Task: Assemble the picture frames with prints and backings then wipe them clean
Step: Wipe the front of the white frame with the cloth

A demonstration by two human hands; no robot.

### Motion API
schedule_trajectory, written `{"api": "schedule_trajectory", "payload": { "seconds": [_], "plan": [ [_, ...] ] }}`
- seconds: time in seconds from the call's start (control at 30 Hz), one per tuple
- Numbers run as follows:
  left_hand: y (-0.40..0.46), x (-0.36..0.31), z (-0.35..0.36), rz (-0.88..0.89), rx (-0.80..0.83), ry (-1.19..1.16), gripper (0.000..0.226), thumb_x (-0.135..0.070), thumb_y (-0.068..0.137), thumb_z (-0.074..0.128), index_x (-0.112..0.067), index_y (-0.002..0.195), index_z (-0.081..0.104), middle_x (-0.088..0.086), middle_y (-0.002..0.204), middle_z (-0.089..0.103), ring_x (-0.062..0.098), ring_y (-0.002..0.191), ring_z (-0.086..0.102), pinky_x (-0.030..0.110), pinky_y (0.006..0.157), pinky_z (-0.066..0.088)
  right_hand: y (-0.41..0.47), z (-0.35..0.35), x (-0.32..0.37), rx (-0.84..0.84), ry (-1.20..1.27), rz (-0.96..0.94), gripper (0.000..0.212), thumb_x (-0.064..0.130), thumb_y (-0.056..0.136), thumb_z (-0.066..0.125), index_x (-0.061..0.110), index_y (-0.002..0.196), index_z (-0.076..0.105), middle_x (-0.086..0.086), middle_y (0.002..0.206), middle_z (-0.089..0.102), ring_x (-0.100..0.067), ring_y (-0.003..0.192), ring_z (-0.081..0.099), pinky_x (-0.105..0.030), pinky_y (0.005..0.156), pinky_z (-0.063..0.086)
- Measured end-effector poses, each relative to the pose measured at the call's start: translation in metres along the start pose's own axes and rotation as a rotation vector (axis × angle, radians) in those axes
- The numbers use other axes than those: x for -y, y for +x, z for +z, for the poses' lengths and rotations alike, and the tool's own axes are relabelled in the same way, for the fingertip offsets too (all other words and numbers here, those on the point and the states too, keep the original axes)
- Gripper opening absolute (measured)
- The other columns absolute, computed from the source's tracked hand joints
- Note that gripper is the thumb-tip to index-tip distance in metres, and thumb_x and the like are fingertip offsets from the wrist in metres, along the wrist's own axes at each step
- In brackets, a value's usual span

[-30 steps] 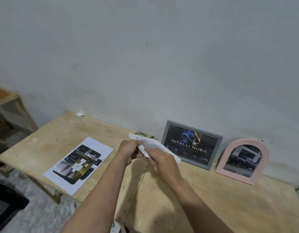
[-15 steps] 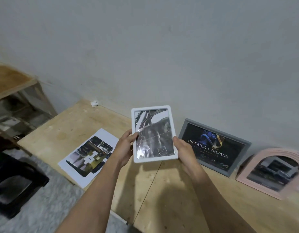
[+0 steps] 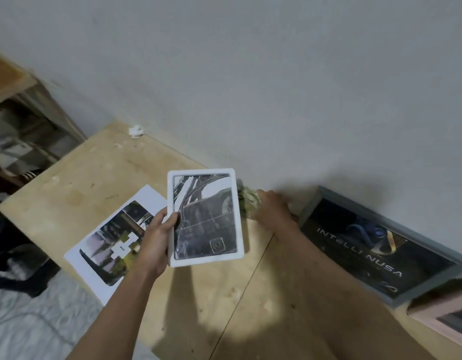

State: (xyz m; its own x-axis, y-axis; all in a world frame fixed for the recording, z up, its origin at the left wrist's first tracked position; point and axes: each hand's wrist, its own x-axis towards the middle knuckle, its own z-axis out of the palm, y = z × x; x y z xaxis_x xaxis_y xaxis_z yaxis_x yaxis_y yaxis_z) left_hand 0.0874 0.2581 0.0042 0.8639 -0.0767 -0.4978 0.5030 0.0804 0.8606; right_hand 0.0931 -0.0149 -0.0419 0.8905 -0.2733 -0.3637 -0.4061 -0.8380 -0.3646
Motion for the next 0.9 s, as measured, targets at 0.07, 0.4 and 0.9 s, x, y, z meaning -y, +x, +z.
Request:
{"api": "schedule_trajectory", "payload": {
  "seconds": [0.07, 0.4, 0.9],
  "plan": [
    [0.010, 0.009, -0.005, -0.023, -0.022, 0.011, 0.018, -0.011, 0.103, 0.047, -0.008, 0.111, 0.062, -0.010, 0.063, 0.066, 0.001, 0.051, 0.060, 0.016, 0.045, 0.047, 0.021, 0.019, -0.007, 0.005, -0.155, -0.030, 0.058, 0.047, 0.079, 0.059, 0.026, 0.130, 0.044, -0.006, 0.120, 0.057, -0.031, 0.107, 0.055, -0.039, 0.087, 0.047],
    [0.004, 0.012, -0.025, -0.007, -0.007, 0.012, 0.020, -0.016, 0.101, 0.053, -0.014, 0.116, 0.065, -0.006, 0.075, 0.063, 0.009, 0.064, 0.056, 0.018, 0.048, 0.047, -0.005, 0.015, 0.014, -0.190, 0.516, 0.097, 0.006, 0.012, 0.081, 0.050, 0.012, 0.080, 0.056, -0.010, 0.096, 0.056, -0.027, 0.077, 0.058, -0.030, 0.058, 0.044],
    [-0.130, -0.097, -0.009, 0.340, 0.233, -0.097, 0.025, -0.022, 0.099, 0.055, -0.020, 0.123, 0.060, 0.003, 0.111, 0.070, 0.017, 0.096, 0.065, 0.038, 0.081, 0.058, -0.213, -0.133, 0.135, -0.812, -0.348, -0.467, 0.052, 0.010, 0.078, 0.068, 0.029, 0.126, 0.061, 0.002, 0.130, 0.058, -0.023, 0.099, 0.054, -0.026, 0.054, 0.041]
  ]
}}
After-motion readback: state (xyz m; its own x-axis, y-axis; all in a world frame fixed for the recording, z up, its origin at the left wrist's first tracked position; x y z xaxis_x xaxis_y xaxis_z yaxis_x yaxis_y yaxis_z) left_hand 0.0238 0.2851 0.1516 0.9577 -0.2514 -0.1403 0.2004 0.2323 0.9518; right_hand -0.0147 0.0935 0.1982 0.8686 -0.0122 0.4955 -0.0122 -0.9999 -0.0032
